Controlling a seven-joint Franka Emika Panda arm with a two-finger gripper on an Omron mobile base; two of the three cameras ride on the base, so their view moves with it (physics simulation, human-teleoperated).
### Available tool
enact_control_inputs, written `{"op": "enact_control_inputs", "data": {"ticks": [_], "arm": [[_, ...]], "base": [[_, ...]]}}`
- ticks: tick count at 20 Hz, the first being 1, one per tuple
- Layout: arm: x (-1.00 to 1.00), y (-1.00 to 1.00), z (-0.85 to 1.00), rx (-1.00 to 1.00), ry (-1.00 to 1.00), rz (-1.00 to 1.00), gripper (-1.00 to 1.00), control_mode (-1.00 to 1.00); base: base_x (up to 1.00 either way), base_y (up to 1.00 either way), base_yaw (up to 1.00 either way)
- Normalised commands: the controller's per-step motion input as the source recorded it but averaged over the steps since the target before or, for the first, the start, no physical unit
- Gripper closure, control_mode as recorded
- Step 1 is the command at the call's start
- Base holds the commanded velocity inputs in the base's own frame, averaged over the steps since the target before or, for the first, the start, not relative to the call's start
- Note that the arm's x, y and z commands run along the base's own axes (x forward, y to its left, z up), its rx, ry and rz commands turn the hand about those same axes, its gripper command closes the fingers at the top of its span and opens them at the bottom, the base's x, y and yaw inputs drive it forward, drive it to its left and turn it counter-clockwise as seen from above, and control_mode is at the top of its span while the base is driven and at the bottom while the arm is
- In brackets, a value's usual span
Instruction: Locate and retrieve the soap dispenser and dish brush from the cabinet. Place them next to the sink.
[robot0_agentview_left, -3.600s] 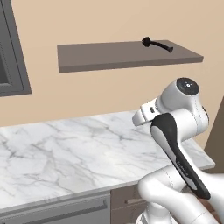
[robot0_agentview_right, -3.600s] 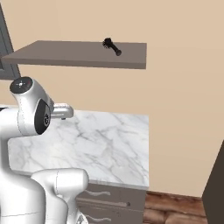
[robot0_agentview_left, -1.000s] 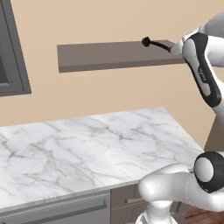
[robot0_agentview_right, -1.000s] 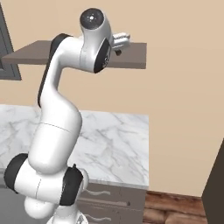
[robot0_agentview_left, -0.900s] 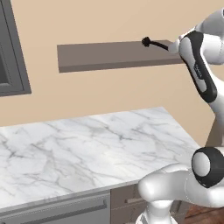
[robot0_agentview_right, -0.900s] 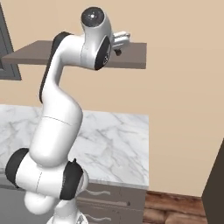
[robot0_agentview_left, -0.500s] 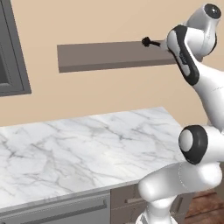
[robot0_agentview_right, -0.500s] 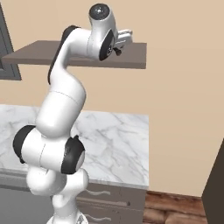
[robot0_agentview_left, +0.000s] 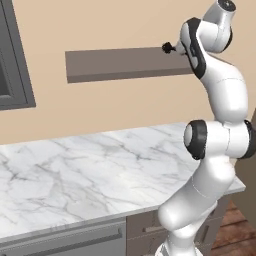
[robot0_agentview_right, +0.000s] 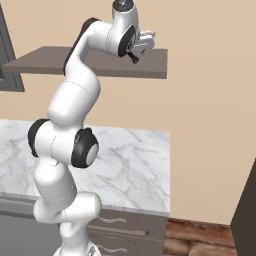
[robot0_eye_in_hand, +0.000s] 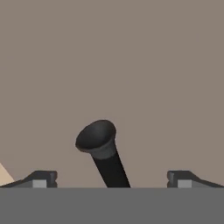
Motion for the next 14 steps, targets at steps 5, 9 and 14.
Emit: {"op": "enact_control_inputs", "data": {"ticks": [5, 9, 14], "arm": [[0.29, -0.02, -0.2, 0.0, 0.0, 0.04, -1.0, -1.0], [0.07, -0.1, -0.37, 0.0, 0.01, 0.03, -1.0, -1.0], [-0.03, -0.04, -0.45, -0.03, -0.02, 0.06, -1.0, -1.0]], "base": [[0.0, 0.0, 0.0], [0.0, 0.0, 0.0], [0.0, 0.0, 0.0]]}}
